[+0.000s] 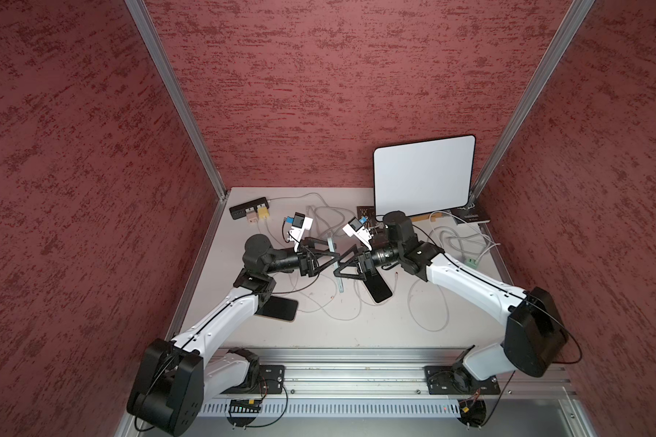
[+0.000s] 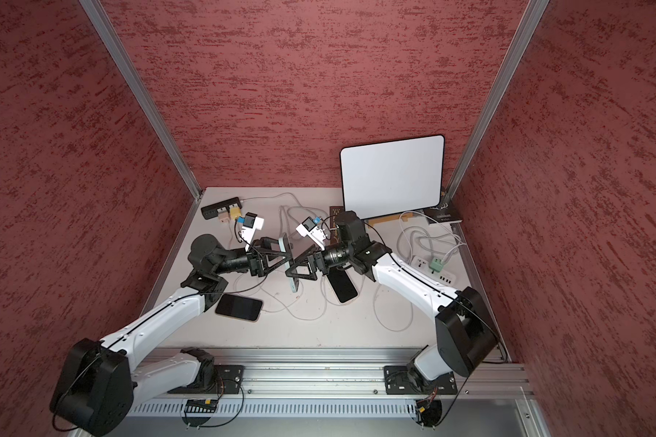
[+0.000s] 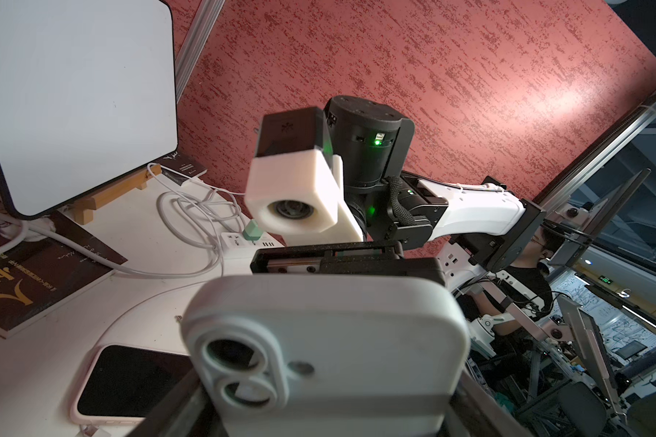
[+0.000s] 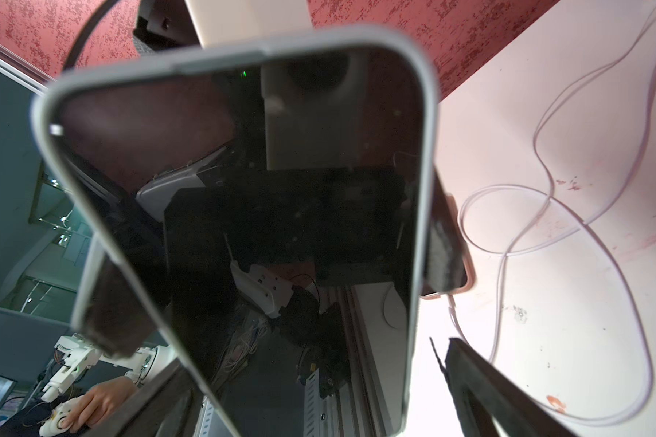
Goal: Unplug the charging cable from the phone
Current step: Place the phone at the center of the board.
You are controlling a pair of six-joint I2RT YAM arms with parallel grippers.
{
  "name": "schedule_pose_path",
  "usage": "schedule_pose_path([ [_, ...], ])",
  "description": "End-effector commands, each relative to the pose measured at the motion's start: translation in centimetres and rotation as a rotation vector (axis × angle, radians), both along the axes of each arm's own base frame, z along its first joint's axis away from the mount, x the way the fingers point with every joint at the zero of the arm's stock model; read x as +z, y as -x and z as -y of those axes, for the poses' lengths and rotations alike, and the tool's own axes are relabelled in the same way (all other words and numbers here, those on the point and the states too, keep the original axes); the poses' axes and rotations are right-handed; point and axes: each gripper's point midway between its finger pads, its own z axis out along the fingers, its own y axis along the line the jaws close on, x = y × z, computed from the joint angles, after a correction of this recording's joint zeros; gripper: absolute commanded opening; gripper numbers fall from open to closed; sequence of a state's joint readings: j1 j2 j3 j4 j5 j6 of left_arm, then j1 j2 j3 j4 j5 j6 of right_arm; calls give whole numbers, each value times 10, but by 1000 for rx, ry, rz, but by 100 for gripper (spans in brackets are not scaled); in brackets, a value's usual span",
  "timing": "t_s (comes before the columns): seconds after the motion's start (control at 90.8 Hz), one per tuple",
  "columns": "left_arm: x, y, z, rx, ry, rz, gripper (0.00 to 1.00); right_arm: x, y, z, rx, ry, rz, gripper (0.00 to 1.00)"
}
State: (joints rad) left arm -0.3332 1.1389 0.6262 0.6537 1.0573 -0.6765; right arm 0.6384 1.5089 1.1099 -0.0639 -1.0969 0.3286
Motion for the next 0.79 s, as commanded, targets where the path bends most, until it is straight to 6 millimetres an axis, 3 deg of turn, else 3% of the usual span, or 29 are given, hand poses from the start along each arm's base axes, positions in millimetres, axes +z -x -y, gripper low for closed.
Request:
schedule_pose_path([
  [0.0, 28, 12, -1, -14, 33, 103, 13, 10, -6, -6, -4, -18, 56, 99],
  [0.198, 28, 12, -2, -11, 33, 106, 14, 13, -4, -7, 16, -48, 58, 92],
  [0.419, 26, 10, -2, -6, 31, 96, 16, 18, -1, -7, 29, -72, 63, 70],
  [0.518, 25, 9, -2, 4, 28, 95, 22, 20, -1, -7, 27, -74, 68, 59],
  [0.584, 22, 5, -3, 26, 18, 86, 34, 20, -1, -6, 21, -70, 73, 51],
  [0.716, 15, -6, -8, 115, -17, 61, 79, 16, -2, -4, -2, -43, 79, 37],
  [0.782, 11, -12, -12, 162, -32, 48, 96, 12, -5, -2, -30, -13, 78, 33],
])
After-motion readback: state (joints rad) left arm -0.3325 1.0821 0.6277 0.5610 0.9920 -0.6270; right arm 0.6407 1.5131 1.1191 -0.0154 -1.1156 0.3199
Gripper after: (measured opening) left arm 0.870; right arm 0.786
